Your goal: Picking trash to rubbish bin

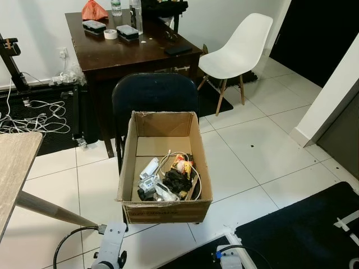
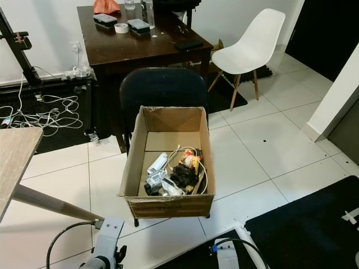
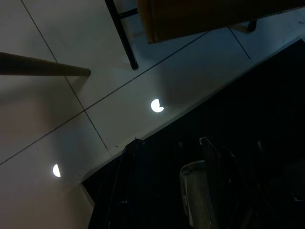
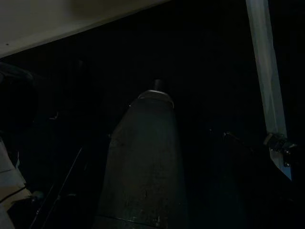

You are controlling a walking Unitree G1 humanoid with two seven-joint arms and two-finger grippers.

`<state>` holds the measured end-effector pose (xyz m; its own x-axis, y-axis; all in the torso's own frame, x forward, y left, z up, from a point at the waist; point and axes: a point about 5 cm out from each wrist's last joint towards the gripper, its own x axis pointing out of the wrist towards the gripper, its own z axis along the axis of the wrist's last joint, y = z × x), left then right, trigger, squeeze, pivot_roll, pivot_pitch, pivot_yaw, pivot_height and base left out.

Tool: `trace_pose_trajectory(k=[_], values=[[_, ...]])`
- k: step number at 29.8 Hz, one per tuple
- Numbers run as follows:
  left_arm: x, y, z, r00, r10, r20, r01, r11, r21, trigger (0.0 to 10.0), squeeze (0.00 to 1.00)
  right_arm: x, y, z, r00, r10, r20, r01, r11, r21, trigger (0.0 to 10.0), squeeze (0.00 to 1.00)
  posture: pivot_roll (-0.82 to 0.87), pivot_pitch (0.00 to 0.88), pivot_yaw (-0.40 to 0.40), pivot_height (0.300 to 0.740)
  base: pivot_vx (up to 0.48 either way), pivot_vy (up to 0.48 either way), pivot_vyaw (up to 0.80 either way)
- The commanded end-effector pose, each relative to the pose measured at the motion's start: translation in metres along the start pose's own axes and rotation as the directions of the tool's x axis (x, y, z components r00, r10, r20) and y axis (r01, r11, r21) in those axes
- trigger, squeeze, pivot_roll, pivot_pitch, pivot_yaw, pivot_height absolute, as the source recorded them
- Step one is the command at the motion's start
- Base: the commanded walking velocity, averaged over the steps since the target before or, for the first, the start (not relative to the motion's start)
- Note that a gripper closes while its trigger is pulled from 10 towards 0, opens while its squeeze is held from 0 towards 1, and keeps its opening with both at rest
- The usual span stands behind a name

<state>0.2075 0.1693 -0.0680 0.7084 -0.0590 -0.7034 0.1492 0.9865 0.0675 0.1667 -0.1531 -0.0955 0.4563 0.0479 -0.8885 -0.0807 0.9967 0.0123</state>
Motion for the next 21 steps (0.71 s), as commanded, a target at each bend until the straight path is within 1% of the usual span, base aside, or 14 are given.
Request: trace_pose_trajectory(k=[1,4,7,19,21], values=[[0.000,0.000,0.001,1.000,0.003,-0.006,-0.003,1.000,-0.001,10.0,0.00,0.000,0.003,-0.005,1.000,0.005,-0.013,-0.005,1.000,0.011,10.0,0.00,0.15,0.051,0.009,0.740,0.000,0.000,0.00],[0.001,0.002,0.002,1.000,0.007,-0.003,-0.007,1.000,-0.002,10.0,0.00,0.000,0.004,-0.005,1.000,0.008,-0.013,-0.008,1.000,0.009,10.0,0.00,0.15,0.051,0.010,0.740,0.000,0.000,0.00],[0.001,0.005,0.005,1.000,-0.003,0.002,0.003,1.000,0.023,10.0,0.00,0.000,0.006,-0.005,1.000,0.016,-0.013,-0.016,1.000,0.003,10.0,0.00,0.15,0.052,0.017,0.740,0.000,0.000,0.00],[0.001,0.007,0.004,1.000,-0.004,-0.013,0.004,0.999,0.038,10.0,0.00,0.000,0.010,-0.008,0.999,0.023,-0.025,-0.024,1.000,-0.020,10.0,0.00,0.15,0.063,0.008,0.740,0.000,0.000,0.00],[0.001,0.015,0.005,1.000,0.013,-0.017,-0.012,1.000,0.028,10.0,0.00,0.000,0.011,-0.009,0.999,0.021,-0.025,-0.021,1.000,-0.007,10.0,0.00,0.15,0.059,0.009,0.740,0.000,0.000,0.00]])
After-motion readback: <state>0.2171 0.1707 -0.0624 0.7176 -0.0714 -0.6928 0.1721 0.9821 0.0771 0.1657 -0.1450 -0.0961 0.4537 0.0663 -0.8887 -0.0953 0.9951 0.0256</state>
